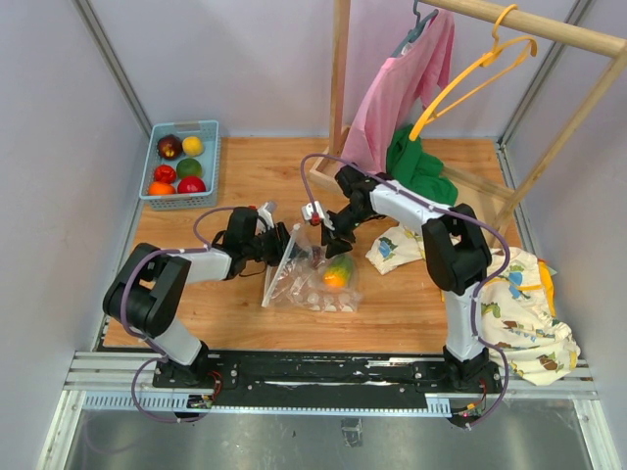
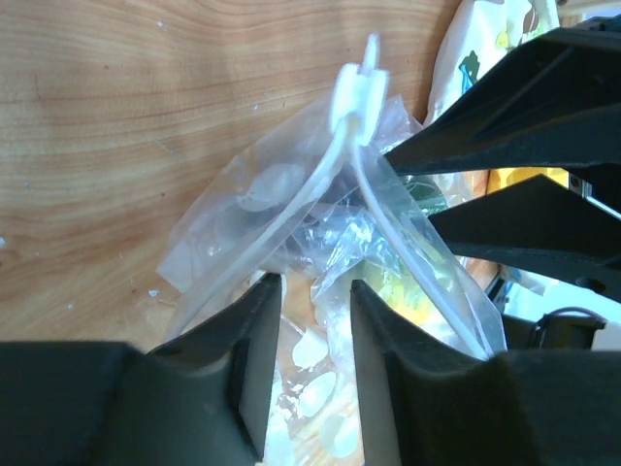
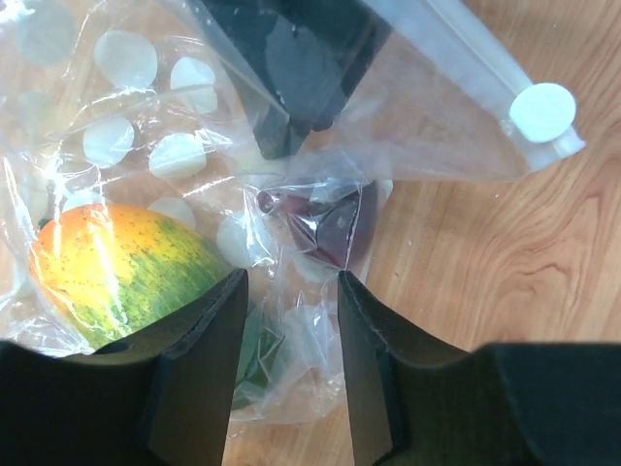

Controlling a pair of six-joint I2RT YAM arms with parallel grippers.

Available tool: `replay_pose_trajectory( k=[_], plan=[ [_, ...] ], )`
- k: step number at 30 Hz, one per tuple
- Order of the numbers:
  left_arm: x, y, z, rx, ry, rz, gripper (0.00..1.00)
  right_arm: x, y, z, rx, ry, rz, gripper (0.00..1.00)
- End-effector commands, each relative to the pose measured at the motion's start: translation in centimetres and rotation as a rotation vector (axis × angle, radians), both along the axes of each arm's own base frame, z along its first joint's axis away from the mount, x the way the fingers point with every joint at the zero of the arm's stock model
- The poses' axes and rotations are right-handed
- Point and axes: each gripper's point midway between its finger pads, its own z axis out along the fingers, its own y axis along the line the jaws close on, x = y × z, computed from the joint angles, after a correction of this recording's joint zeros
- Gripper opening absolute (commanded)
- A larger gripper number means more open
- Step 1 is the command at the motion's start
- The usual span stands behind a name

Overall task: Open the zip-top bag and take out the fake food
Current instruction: Pick up the fake vegetable from the zipper food storage bag.

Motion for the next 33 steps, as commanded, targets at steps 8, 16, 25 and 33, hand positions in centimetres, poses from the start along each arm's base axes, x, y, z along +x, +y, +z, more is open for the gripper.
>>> replay_pose_trajectory(
  k=[8,16,25,33],
  plan=[
    [-0.5,0.0,-0.5,0.021,-0.004,-0.023,0.15,0.9,1.5,-0.1,0.041,-0.103,0.1,0.49],
    [-1.5,-0.2,-2.1,0.023,0.054,-0.067,0.11,0.8,1.2,-1.3,0.004,-0.087,0.102,0.42],
    [-0.6,-1.3,-1.7,-0.02,0.051,-0.08,0.45,-0.3,1.5,-1.8,-0.008,-0.052,0.109,0.3],
    [-0.4,-1.6,-1.1,-0.052,0.039,-0.076,0.62,-1.4,2.0,-1.6,0.002,0.001,0.106,0.15]
  ],
)
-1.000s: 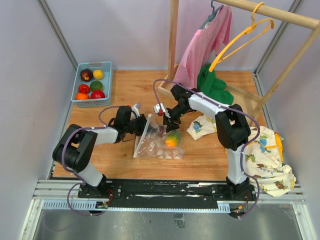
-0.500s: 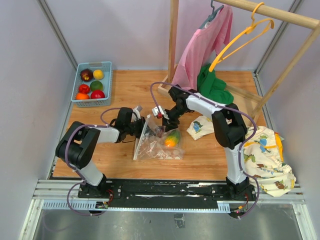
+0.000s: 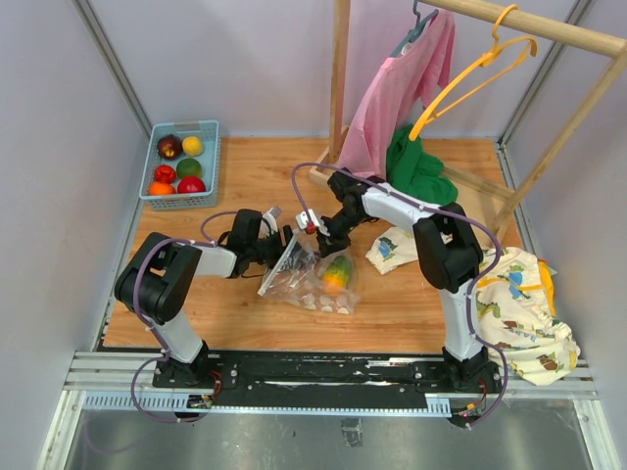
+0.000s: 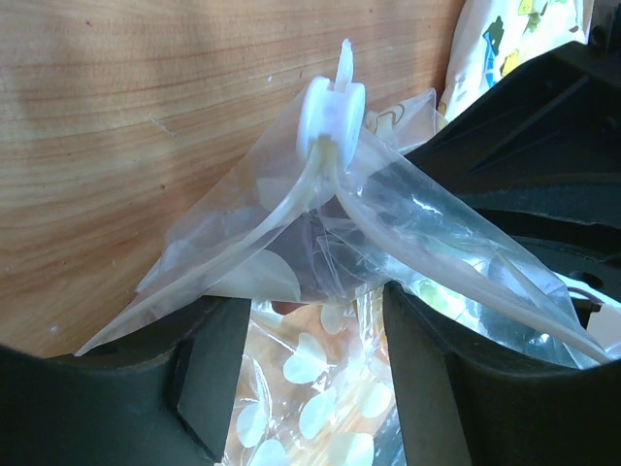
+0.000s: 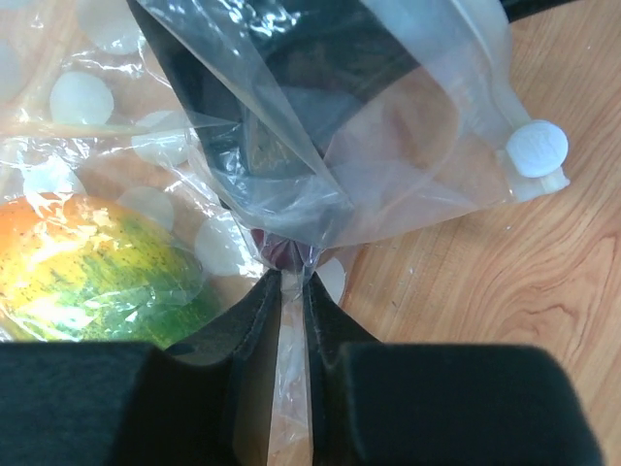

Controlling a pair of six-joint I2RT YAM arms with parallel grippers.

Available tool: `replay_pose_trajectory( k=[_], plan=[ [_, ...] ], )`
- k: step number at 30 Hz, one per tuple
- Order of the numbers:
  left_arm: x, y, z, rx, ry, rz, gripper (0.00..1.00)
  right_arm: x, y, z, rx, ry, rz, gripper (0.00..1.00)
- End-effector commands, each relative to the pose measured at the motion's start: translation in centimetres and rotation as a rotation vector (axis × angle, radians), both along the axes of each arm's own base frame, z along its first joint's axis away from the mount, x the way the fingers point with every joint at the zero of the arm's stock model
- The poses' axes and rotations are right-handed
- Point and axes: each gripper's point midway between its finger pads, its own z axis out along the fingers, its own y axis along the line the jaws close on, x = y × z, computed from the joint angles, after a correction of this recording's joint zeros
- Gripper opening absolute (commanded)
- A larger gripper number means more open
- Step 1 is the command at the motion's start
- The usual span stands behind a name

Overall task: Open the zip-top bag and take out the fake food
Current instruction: Pick up the fake vegetable from the zipper food storage bag.

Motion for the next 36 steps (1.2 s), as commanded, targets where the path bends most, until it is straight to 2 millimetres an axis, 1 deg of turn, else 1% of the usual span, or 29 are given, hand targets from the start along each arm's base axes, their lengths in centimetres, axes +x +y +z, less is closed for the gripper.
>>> replay_pose_trajectory(
  k=[1,6,12,17,19,21,24,29,31,34,36],
  plan=[
    [0.4,-0.9,0.8,-0.03,-0.034,-0.019,0.63,-1.6,1.1,-0.1,0.006,0.07,0.02,0.13],
    [0.5,-1.1,0.5,-0.027,-0.031,-0.02,0.65,-2.1,1.8,0.4,0.028,0.106,0.019,0.08],
    [0.3,-2.0,0.5,-0.038,-0.03,-0.044,0.65,-2.2,2.7,0.2,0.02,0.147,-0.008,0.01],
    [0.0,-2.3,0.3,-0.036,-0.03,-0.054,0.65,-1.7,3.4,0.3,0.019,0.19,-0.058,0.01],
    [-0.2,-2.2,0.2,-0.034,-0.034,-0.059,0.68,-1.6,3.6,0.4,0.02,0.201,-0.075,0.01],
    [-0.5,-2.0,0.2,-0.032,-0.041,-0.061,0.7,-1.6,3.5,0.4,0.018,0.214,-0.087,0.01],
    [-0.8,-1.8,0.3,-0.032,-0.061,-0.061,0.71,-2.0,3.5,1.0,0.035,0.243,-0.094,0.01],
    [-0.4,-1.6,0.2,-0.024,-0.087,-0.043,0.71,-2.6,4.1,1.6,0.055,0.297,-0.106,0.01],
    [-0.2,-1.4,-0.2,0.003,-0.083,-0.03,0.71,-2.8,4.4,1.7,0.062,0.32,-0.112,0.01],
    [0.0,-0.9,-0.6,0.042,-0.081,-0.013,0.69,-2.9,4.6,1.8,0.069,0.355,-0.126,0.01],
    [0.0,-0.6,-0.9,0.061,-0.075,-0.001,0.66,-2.7,4.5,1.6,0.058,0.349,-0.137,0.01]
  ],
)
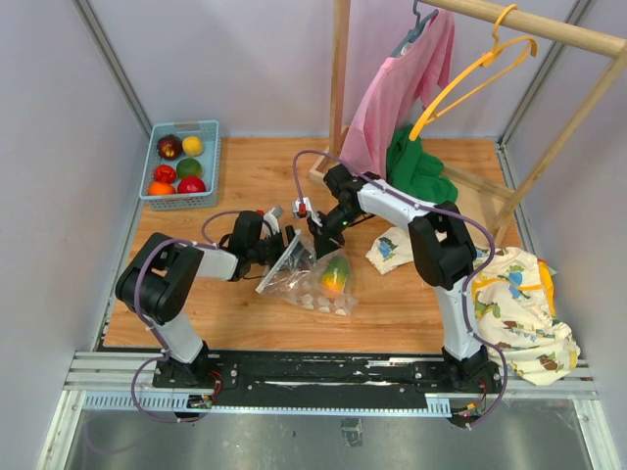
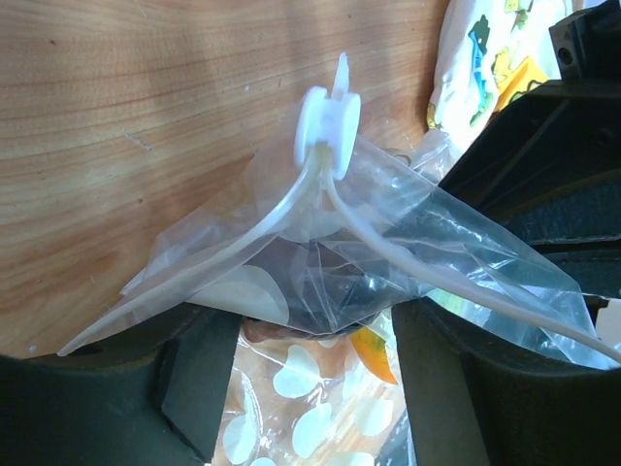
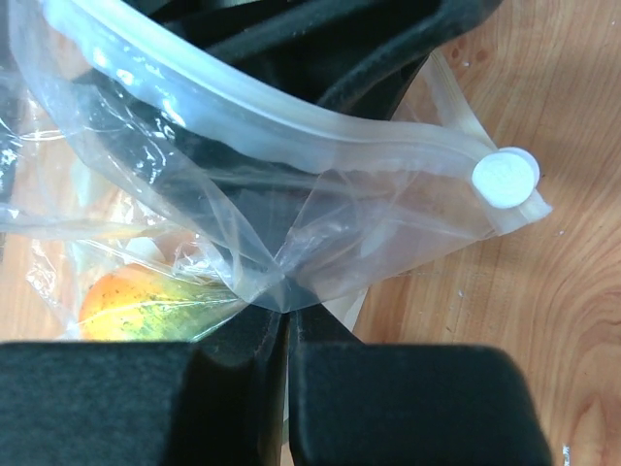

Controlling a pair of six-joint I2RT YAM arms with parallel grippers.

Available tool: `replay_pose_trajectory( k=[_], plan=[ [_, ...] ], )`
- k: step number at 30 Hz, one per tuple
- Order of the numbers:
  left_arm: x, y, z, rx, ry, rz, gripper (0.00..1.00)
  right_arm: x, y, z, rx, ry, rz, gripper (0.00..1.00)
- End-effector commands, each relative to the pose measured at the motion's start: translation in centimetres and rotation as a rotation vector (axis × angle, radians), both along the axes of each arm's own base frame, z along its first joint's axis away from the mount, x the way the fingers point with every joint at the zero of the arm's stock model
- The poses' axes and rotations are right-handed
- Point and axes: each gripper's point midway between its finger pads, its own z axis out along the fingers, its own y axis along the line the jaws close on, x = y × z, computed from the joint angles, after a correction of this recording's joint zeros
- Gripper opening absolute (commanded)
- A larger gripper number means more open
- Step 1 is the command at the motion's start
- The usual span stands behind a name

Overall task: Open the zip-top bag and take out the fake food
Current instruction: Pick up the fake vegetable from the zipper food storage bag.

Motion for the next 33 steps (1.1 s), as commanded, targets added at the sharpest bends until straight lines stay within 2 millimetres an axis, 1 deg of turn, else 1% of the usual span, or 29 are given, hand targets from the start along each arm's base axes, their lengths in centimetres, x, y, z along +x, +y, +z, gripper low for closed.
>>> replay_pose_trajectory(
  k=[1,3,5,6,8,11,14,16,18,21,23,25,29,31,33],
  plan=[
    [-0.3,0.1,-1.1,0.08,-0.015,0.008,0.61,-0.9,2.8,0.2,0.088,0.056,0.021,0.01],
    [-0.4,0.4,-1.4,0.098,-0.011,0.012,0.51,-0.4,2.4,0.4,0.09,0.058,0.005,0.01],
    [-0.5,0.6,-1.5,0.11,-0.011,0.015,0.44,0.2,1.8,0.6,0.093,0.056,-0.015,0.03],
    [-0.5,0.7,-1.6,0.116,-0.011,0.017,0.42,0.5,1.5,0.6,0.093,0.051,-0.022,0.05],
    [-0.5,0.9,-1.7,0.126,-0.01,0.02,0.4,1.0,1.1,0.8,0.091,0.033,-0.032,0.1],
    [-0.7,0.9,-1.9,0.132,-0.007,0.015,0.4,1.7,0.2,0.6,0.067,-0.015,-0.036,0.21],
    [-0.9,0.8,-1.8,0.127,-0.007,0.001,0.42,2.1,-0.5,-0.1,0.031,-0.072,-0.026,0.33],
    [-1.1,0.6,-1.6,0.114,-0.007,-0.012,0.45,2.1,-0.8,-0.7,0.02,-0.088,-0.014,0.38],
    [-1.3,0.3,-1.2,0.09,-0.01,-0.026,0.53,2.0,-0.8,-1.1,0.017,-0.094,0.0,0.4],
    [-1.4,0.0,-0.7,0.057,-0.017,-0.033,0.64,1.5,-0.9,-1.9,0.003,-0.09,0.024,0.39],
    [-1.6,-0.1,-0.4,0.037,-0.018,-0.039,0.7,1.1,-0.7,-2.3,-0.002,-0.085,0.034,0.36],
    [-1.7,-0.4,0.0,0.01,-0.024,-0.047,0.73,0.8,-0.5,-2.4,-0.003,-0.077,0.042,0.3],
    [-2.2,-0.2,0.6,-0.025,-0.021,-0.054,0.75,0.7,-0.3,-2.6,-0.008,-0.054,0.034,0.17],
    [-2.3,0.5,0.5,-0.025,-0.017,-0.039,0.74,0.8,-0.4,-2.8,-0.017,-0.052,0.029,0.12],
    [-2.4,1.1,0.6,-0.021,-0.02,-0.024,0.71,1.0,-0.5,-3.0,-0.029,-0.055,0.022,0.09]
  ],
)
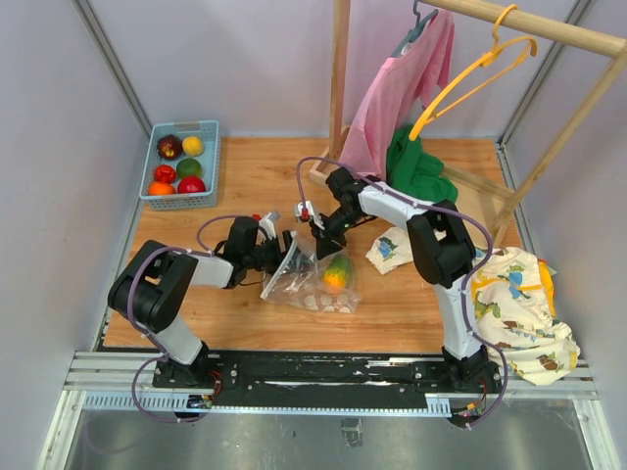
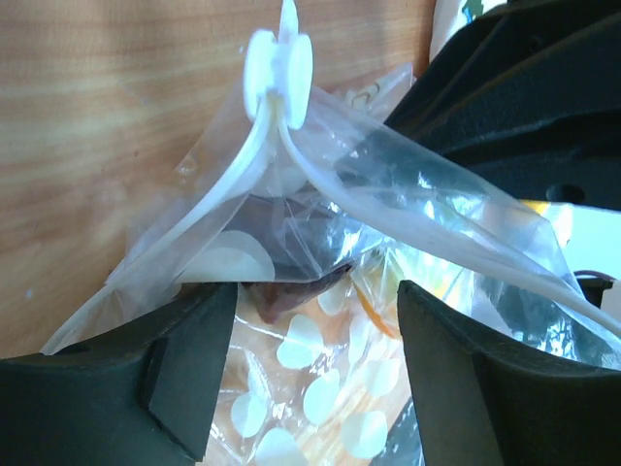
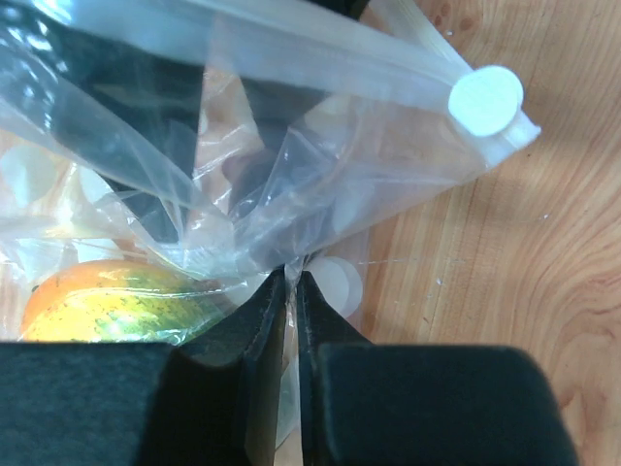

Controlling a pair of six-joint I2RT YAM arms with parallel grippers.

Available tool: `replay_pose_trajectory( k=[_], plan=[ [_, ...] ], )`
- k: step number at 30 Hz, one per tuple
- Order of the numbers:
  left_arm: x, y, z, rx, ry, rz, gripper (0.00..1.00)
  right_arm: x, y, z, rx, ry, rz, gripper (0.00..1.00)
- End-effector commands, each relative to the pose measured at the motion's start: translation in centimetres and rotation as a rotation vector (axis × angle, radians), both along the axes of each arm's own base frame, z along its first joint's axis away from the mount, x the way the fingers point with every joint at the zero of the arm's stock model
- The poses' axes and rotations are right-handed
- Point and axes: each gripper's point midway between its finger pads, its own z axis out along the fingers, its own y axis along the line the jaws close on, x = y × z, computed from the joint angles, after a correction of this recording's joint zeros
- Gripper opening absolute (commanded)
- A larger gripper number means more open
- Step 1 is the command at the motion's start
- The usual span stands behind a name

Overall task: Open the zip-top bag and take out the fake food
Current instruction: Pick up the fake vegetable from the zipper food storage bag.

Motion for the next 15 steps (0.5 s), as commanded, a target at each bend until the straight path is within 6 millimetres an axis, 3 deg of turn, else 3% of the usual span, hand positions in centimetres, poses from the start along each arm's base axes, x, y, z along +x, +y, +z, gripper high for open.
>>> replay_pose_trajectory(
  k=[1,7,12,15],
  plan=[
    [-1.3,1.0,0.2,-0.007,0.012,-0.009,0.68,-0.2,0.2,-1.5,-0.029,0.003,0.013,0.08],
    [-1.6,1.5,-0.5,0.038,0.025,-0.026,0.47,-0.1,0.6,-1.4,-0.024,0.022,0.009,0.04],
    [-1.5,1.5,-0.8,0.047,0.029,-0.034,0.47,-0.4,0.9,-1.2,-0.013,0.034,0.013,0.03],
    [-1.3,1.4,-1.0,0.051,0.036,-0.032,0.54,-0.8,1.2,-1.0,-0.007,0.044,0.023,0.03]
  ],
)
